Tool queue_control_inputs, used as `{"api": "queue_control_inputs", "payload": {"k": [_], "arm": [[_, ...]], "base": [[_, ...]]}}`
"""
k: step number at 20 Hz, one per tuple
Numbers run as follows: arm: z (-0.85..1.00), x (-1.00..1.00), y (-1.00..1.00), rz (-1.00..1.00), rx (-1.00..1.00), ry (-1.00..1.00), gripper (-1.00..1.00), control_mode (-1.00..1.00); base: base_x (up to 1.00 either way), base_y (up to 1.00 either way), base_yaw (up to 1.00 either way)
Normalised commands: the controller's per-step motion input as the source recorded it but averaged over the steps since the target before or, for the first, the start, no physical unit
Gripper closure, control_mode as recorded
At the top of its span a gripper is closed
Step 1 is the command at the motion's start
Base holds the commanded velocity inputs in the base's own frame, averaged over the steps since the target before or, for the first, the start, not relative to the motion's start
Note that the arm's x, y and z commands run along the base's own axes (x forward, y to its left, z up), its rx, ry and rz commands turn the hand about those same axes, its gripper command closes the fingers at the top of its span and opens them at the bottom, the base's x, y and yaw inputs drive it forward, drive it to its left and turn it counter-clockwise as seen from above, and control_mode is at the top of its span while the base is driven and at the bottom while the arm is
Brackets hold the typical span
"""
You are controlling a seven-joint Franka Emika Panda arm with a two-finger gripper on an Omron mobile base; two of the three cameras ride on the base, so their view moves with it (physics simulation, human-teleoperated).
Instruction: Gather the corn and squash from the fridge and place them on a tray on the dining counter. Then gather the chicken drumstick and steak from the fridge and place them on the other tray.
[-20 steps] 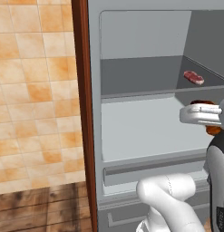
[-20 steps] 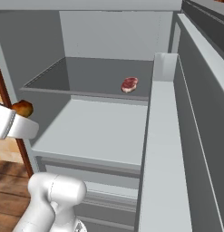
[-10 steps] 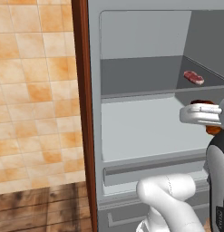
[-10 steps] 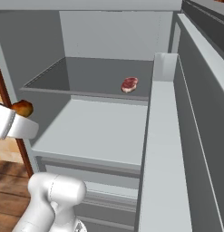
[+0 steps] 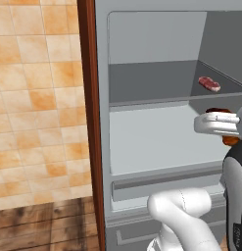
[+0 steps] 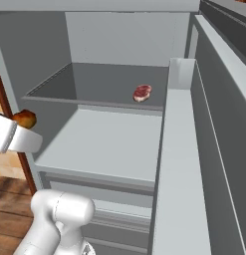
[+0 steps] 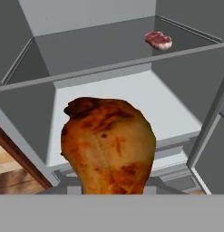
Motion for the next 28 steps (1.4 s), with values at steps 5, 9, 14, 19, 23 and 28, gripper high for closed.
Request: {"api": "queue_control_inputs", "payload": {"k": [5,9,14,19,23,28], "arm": [[0.0,0.0,0.0,0.0,0.0,0.0,1.0,1.0],[0.0,0.0,0.0,0.0,0.0,0.0,1.0,1.0],[0.0,0.0,0.0,0.0,0.0,0.0,1.0,1.0],[0.0,0.0,0.0,0.0,0.0,0.0,1.0,1.0],[0.0,0.0,0.0,0.0,0.0,0.0,1.0,1.0],[0.0,0.0,0.0,0.0,0.0,0.0,1.0,1.0]], "base": [[0.0,0.04,0.0],[-0.01,0.48,0.0],[0.0,0.96,-0.06],[0.0,0.8,-0.1],[-0.08,0.83,-0.21],[-0.16,0.82,-0.27]]}}
